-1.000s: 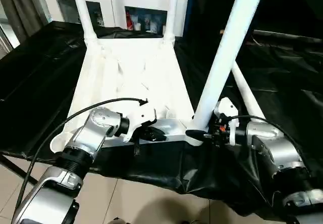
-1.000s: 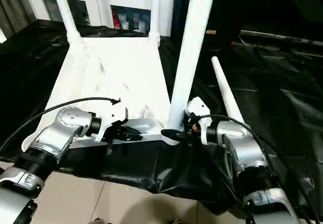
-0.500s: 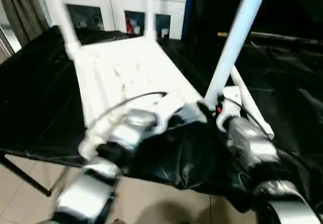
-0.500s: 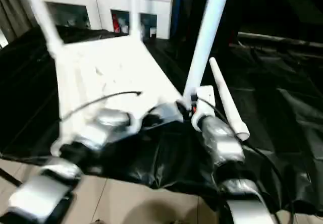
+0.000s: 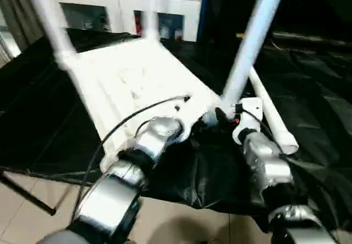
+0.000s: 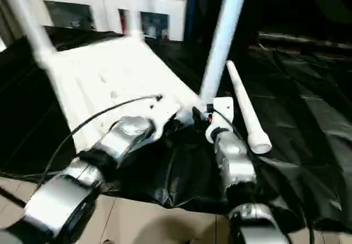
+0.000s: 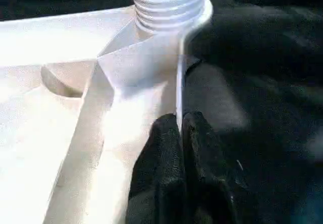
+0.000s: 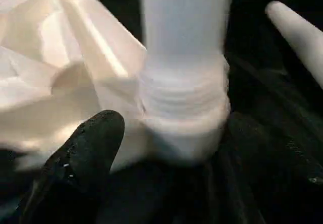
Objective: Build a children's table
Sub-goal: Rotate leg to tighten, then rotate table base
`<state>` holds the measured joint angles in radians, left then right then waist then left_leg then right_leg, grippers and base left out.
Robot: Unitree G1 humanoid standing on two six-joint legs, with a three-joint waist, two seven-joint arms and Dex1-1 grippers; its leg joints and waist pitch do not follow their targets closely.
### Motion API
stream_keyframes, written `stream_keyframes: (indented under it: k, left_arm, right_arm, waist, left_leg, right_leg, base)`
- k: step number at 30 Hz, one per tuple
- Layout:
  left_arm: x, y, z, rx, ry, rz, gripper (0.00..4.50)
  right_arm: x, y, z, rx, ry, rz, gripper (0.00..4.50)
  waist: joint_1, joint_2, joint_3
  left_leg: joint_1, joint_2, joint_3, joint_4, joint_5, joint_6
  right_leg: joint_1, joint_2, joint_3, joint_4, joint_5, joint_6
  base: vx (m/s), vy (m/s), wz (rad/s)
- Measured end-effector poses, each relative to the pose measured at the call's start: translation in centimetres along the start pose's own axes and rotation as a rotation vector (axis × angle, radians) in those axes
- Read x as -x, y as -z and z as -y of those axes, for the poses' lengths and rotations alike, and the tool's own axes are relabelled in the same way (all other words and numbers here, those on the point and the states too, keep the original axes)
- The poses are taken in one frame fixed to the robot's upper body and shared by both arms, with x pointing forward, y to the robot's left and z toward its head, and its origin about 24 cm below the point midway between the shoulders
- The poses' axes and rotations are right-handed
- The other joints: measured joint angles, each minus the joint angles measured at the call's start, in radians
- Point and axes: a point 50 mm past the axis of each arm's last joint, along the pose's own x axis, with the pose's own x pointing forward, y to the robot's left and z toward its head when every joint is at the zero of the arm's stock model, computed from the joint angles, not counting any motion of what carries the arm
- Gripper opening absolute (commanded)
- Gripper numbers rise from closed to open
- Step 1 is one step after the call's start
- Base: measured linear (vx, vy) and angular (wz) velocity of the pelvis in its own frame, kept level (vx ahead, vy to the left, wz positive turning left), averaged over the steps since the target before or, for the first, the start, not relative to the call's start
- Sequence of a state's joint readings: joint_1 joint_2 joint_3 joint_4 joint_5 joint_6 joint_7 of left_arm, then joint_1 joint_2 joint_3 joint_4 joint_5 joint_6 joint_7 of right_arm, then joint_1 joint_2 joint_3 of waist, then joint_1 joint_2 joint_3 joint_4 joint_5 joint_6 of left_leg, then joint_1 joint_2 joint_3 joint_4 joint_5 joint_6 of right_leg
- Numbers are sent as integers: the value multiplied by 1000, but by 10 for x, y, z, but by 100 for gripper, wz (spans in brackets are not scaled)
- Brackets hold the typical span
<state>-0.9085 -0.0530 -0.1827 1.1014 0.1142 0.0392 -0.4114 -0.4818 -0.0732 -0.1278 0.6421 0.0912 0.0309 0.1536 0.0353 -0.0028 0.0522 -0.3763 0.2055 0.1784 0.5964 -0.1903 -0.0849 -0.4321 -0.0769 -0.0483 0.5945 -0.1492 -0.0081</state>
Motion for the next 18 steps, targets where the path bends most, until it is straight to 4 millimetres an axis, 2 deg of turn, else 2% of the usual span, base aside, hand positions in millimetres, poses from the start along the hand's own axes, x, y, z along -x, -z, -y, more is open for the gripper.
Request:
stream_keyframes:
  k: [2,5,7,11,13,16,17,18]
  left_arm:
    - [0,-18,-9,19,-83,92,59]
    - [6,-50,-29,-7,-198,219,96]
    - [11,-56,-36,-20,-235,267,120]
    - [23,-43,-50,-36,-260,259,143]
    - [35,-33,-61,-46,-258,228,159]
    - [70,-12,-78,-88,-237,119,190]
    - [88,-1,-83,-118,-239,57,196]
    - [102,10,-89,-121,-250,-18,196]
  right_arm:
    - [3,2,4,-4,21,2,386]
    - [4,3,4,-8,26,2,386]
    - [5,0,-1,1,-2,15,386]
    - [6,7,-17,30,-93,-19,386]
    - [7,10,-22,31,-125,-33,386]
    - [6,10,-28,33,-175,-44,386]
    - [4,10,-32,32,-193,-47,386]
    - [4,11,-31,32,-194,-56,386]
  waist:
    - [-1,1,0]
    - [-1,3,-2]
    - [1,5,-2]
    - [0,5,-1]
    - [2,5,-1]
    - [-4,4,-1]
    - [-8,4,0]
    - [-4,4,0]
  left_leg:
    - [-9,1,-3,1,4,6]
    - [-9,1,-3,0,9,15]
    - [-8,1,-3,0,8,16]
    - [-8,1,-2,1,8,15]
    - [-8,1,-2,1,6,11]
    - [-6,2,-2,1,5,9]
    - [-6,3,-1,0,5,9]
    - [-6,3,-3,1,6,8]
  right_leg:
    - [-8,2,-2,0,0,-1]
    - [-8,2,-3,-1,-1,-2]
    - [-6,2,-3,-2,-2,-3]
    - [-5,1,-4,-1,-1,-3]
    - [-5,0,-4,0,-1,-3]
    - [-5,0,-4,2,0,-3]
    - [-6,1,-3,2,0,-3]
    - [-5,1,-6,2,-1,-3]
  base:
    - [0,0,0]
    - [0,0,0]
    - [0,0,0]
    - [0,0,0]
    - [0,0,0]
    - [0,0,0]
    - [0,0,0]
    - [0,0,0]
